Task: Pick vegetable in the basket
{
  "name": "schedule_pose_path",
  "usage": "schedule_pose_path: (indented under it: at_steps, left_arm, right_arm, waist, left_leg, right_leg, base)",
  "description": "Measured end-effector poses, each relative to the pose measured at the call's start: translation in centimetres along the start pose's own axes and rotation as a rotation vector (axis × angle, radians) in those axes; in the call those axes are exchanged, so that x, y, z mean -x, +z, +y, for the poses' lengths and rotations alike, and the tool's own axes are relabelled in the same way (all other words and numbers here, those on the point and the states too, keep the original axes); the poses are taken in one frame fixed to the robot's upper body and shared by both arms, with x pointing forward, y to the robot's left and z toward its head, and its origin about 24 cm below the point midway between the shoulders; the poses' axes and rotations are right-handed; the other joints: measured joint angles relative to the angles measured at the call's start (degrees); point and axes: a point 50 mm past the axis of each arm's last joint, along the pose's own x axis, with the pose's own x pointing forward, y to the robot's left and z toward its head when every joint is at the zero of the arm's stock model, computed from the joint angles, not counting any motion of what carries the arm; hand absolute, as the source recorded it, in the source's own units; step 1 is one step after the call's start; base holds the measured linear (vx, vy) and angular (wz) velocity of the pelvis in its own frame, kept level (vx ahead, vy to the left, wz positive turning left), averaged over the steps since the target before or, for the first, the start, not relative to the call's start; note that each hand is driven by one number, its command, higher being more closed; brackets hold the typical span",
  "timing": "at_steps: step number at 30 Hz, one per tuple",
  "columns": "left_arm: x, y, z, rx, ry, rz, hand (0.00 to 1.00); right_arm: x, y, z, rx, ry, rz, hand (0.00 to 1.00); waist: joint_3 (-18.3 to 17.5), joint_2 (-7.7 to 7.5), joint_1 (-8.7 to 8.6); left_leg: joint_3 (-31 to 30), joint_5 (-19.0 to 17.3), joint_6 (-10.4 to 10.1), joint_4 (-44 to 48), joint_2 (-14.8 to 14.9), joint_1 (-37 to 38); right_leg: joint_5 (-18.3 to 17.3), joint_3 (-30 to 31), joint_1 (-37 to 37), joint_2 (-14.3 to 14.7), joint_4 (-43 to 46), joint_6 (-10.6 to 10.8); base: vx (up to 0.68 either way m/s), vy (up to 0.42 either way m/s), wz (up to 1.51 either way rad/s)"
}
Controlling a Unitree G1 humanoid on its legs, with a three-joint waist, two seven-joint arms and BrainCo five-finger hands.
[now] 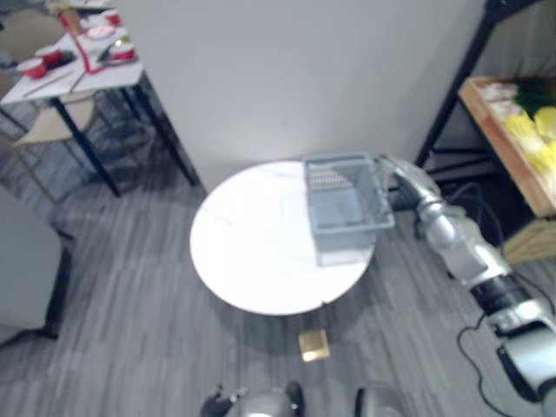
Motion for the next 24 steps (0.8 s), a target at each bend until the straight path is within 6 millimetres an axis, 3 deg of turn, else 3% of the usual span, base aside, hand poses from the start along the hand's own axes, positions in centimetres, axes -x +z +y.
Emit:
schedule_pose_path:
  at_steps: [1, 2, 3, 4, 5, 6, 7, 11, 14, 19, 24]
  left_arm:
    - [-0.2, 0.5, 0.3, -0.006, 0.004, -0.015, 0.00]
    - [-0.3, 0.7, 0.6, -0.010, 0.011, -0.023, 0.00]
    - [-0.3, 0.7, 0.9, -0.016, 0.017, -0.025, 0.00]
    - [-0.3, 0.3, 2.0, -0.035, 0.040, -0.019, 0.00]
    - [-0.2, 0.1, 1.4, -0.027, 0.027, -0.004, 0.00]
    - [-0.1, 0.0, 1.0, -0.021, 0.016, -0.004, 0.00]
    - [-0.2, 0.5, 0.8, -0.014, 0.014, -0.024, 0.00]
    - [-0.5, 2.0, 0.8, -0.006, 0.022, -0.067, 0.00]
    - [-0.7, 2.9, 0.5, 0.005, 0.016, -0.093, 0.00]
    - [-0.7, 4.1, 0.3, 0.003, 0.032, -0.137, 0.00]
    - [-0.7, 5.5, 0.1, 0.000, 0.032, -0.196, 0.00]
  right_arm:
    - [-0.2, 0.1, -0.4, 0.003, -0.007, -0.006, 0.00]
    - [-0.4, 0.3, -0.6, 0.004, -0.012, -0.011, 0.00]
    - [-0.5, 0.4, -0.7, 0.004, -0.013, -0.014, 0.00]
    - [-0.6, 0.7, -0.5, -0.008, -0.009, -0.021, 0.00]
    - [-0.9, 0.9, -0.3, -0.017, -0.002, -0.020, 0.00]
    - [-1.1, 1.2, -0.2, -0.009, 0.007, -0.026, 0.00]
    - [-1.7, 1.2, -1.0, 0.004, -0.004, -0.023, 0.00]
    - [-3.4, 0.9, -3.8, 0.039, -0.056, 0.017, 0.00]
    - [-4.5, 1.5, -6.2, 0.056, -0.113, 0.013, 0.00]
    - [-5.5, 1.4, -9.5, 0.083, -0.198, 0.042, 0.00]
    - [-6.2, 1.1, -12.7, 0.099, -0.287, 0.097, 0.00]
  waist:
    - [0.0, -0.07, -0.07]
    - [-0.2, -0.55, -0.08]
    - [-0.1, -1.50, 0.22]
    - [-0.1, -4.29, 0.68]
    - [0.2, -2.08, 0.44]
    - [-0.3, -0.79, -0.28]
    - [-0.1, 1.87, -0.09]
    - [2.0, 2.99, -0.23]
    - [3.3, 3.43, -0.19]
    - [6.6, 4.95, -0.04]
    - [9.3, 4.98, 0.23]
  left_leg:
    - [-1.6, -0.4, -1.0, 0.0, 0.9, 0.0]
    - [-2.9, -1.4, -3.4, 0.7, 1.1, 0.0]
    - [-3.3, -1.9, -4.5, 1.1, 0.6, 0.0]
    - [-4.6, -3.2, -6.5, 2.1, -1.4, 0.5]
    - [-5.4, -3.9, -8.0, 3.3, 0.3, 0.2]
    - [-5.4, -4.7, -9.0, 4.3, 2.3, -1.7]
    - [-6.0, -4.6, -9.5, 4.3, 4.9, -3.8]
    - [-8.7, -2.4, -11.7, 2.1, 7.4, -7.0]
    - [-10.4, -1.6, -12.3, 1.7, 7.6, -9.5]
    - [-13.8, -0.6, -12.3, 1.8, 6.8, -13.0]
    - [-17.1, 1.0, -12.6, 1.7, 6.4, -17.4]
  right_leg:
    - [0.7, 2.5, -0.8, 0.7, -9.5, 0.8]
    - [4.5, 4.9, -0.6, 0.5, -18.4, 1.0]
    - [8.2, 5.7, -0.6, -0.2, -21.3, 1.2]
    - [16.0, 6.0, -0.4, -2.4, -23.5, 2.7]
    - [15.3, 4.4, -0.2, -1.5, -22.1, 3.6]
    - [15.3, 3.1, 0.3, 0.0, -24.5, 3.1]
    - [16.3, 0.9, 0.1, 2.0, -27.3, 1.8]
    - [16.7, -2.5, -2.2, 4.0, -28.3, 0.3]
    - [16.7, -4.1, -4.1, 3.9, -28.3, 0.1]
    - [16.7, -7.4, -5.1, 2.5, -28.6, 0.1]
    - [17.2, -10.6, -7.2, 1.9, -29.4, -0.5]
  base:
    - [0.25, -0.265, 0.87]
    - [0.24, -0.277, 0.81]
    - [0.30, -0.373, 0.69]
    - [0.27, -0.355, 0.53]
    - [0.28, -0.391, 0.59]
    - [0.24, -0.329, 0.44]
    - [0.15, -0.224, 0.33]
    - [0.09, -0.162, 0.31]
    - [0.05, -0.066, 0.34]
    - [0.01, -0.004, 0.41]
    - [-0.02, -0.001, 0.36]
